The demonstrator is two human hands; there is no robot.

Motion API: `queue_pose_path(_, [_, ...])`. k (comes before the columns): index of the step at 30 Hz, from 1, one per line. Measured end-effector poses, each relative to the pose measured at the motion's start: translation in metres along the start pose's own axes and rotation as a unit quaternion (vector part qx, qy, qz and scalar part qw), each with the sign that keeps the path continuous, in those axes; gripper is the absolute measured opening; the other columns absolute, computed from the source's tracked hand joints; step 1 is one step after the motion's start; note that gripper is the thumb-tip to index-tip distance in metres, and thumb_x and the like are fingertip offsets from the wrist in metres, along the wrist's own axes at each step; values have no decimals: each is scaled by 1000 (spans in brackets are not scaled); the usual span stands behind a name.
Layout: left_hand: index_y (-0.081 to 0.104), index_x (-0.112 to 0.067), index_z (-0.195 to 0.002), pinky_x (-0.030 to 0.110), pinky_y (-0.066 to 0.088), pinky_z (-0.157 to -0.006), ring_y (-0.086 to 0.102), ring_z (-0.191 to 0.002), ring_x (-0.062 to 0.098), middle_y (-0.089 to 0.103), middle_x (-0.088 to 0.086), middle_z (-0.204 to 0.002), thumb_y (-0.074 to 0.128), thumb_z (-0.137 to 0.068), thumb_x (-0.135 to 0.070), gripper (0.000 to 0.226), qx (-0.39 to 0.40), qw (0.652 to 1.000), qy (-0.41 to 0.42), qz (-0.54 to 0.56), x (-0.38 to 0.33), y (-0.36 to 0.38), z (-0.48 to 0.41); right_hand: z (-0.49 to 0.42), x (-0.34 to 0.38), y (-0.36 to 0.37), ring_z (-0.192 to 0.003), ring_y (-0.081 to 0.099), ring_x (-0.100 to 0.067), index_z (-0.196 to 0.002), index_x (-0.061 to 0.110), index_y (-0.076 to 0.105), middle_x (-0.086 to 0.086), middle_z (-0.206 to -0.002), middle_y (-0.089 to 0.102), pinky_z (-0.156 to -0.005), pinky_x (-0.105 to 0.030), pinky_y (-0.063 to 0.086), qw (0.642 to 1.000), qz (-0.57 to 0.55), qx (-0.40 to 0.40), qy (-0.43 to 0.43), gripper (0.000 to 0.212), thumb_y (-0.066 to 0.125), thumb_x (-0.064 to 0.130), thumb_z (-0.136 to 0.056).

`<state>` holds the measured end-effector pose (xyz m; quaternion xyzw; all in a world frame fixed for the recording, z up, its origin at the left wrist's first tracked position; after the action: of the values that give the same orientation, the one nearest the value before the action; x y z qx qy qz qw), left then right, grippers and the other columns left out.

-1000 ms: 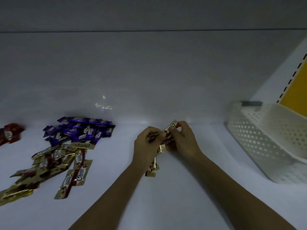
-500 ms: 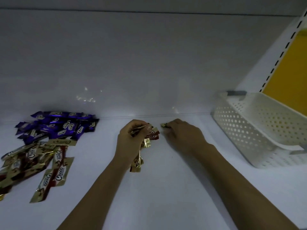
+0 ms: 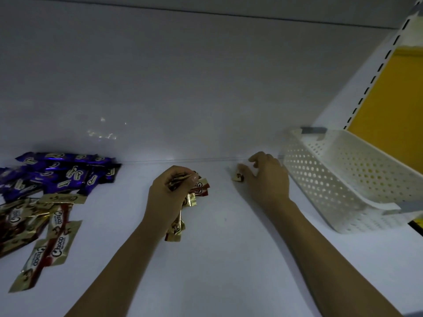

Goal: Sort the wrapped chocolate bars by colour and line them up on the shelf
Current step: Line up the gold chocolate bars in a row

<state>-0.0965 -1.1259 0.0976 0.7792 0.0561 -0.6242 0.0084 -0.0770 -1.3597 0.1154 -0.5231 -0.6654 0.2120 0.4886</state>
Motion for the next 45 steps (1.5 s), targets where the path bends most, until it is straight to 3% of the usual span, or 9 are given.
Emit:
queue_pose_path(3, [69, -22, -84, 25, 50, -58, 65, -73, 5, 71, -10, -81, 71, -85, -18, 5, 6, 1000, 2, -15, -1, 2, 1, -4, 13, 13, -98, 55, -24, -95, 23, 66, 3, -93, 64, -79, -34, 33, 994, 82, 68, -39, 27, 53, 45, -86])
queue_pose_path(9, [69, -20, -84, 19, 49, -49, 64, -70, 3, 71, -7, -80, 70, -85, -15, 5, 3, 1000, 3, -7, -2, 2, 4, -5, -4, 1, -94, 55, -34, -96, 15, 75, -9, -100, 67, -75, -35, 35, 994, 76, 15, -83, 33, 52, -4, -82])
queue_pose_path(15, [69, -22, -84, 14, 46, -50, 64, -71, 1, 72, -13, -82, 70, -85, -15, 7, 6, 1000, 15, -26, -2, 2, 3, 10, 15, 15, -91, 58, -25, -97, 13, 64, -5, -100, 65, -80, -33, 39, 984, 102, 90, -118, 35, 39, 38, -93])
queue_pose_path(21, [68, -18, -83, 16, 41, -41, 56, -51, 3, 70, -5, -77, 65, -87, -6, 13, -15, 999, 46, 19, -18, 8, 5, 2, 5, 31, -134, 37, -22, -138, 13, 42, -6, -142, 47, -114, -39, 15, 979, 58, 177, -84, 49, 35, 41, -99])
queue_pose_path(25, [63, -3, -89, 15, 31, -36, 40, -34, 6, 55, -4, -49, 61, -89, -4, 2, -27, 993, 9, 111, -17, 22, -1, 4, 24, 7, -101, 61, -24, -107, 10, 64, -7, -107, 66, -89, -33, 41, 981, -149, 120, -29, 46, 35, 44, -99])
queue_pose_path(28, [65, -6, -90, 18, 45, -47, 58, -51, 10, 62, -1, -63, 63, -89, -6, 2, -44, 994, 40, 94, -20, 32, 2, 19, 53, 1, -71, 69, -14, -95, 13, 67, -4, -82, 72, -68, -24, 50, 875, -404, 264, 48, 36, 49, 44, -94])
queue_pose_path(32, [67, -17, -88, 26, 52, -62, 65, -73, 14, 70, -3, -82, 65, -88, -9, 8, -67, 995, 45, 66, -9, 31, 2, 24, 56, 2, -69, 70, -12, -97, 3, 65, -3, -78, 72, -65, -21, 51, 835, -462, 297, 33, 13, 64, 12, -88])
queue_pose_path(39, [67, -11, -96, 14, 45, -49, 61, -62, 4, 68, 2, -83, 61, -91, -11, 8, -43, 997, 21, 64, -8, 31, 3, 22, 47, 7, -71, 71, -14, -92, 8, 59, -5, -78, 71, -62, -20, 50, 829, -488, 266, 66, 6, 63, 10, -88])
queue_pose_path(45, [66, -27, -93, 31, 57, -67, 68, -79, 7, 70, -11, -85, 66, -89, -19, 8, 6, 1000, 15, -15, -3, 38, 1, 22, 47, 6, -58, 69, -18, -91, 5, 57, -8, -72, 68, -51, -21, 51, 808, -526, 239, 118, 4, 55, 8, -93])
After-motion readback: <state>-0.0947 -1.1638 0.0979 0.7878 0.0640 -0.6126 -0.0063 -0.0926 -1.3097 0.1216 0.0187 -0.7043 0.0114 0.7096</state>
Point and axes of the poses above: each hand's wrist, its own z-axis away from the middle knuckle, its own y-axis out of the palm, x = y × z, the point moved 6 cm from there along -z, towards the middle knuckle
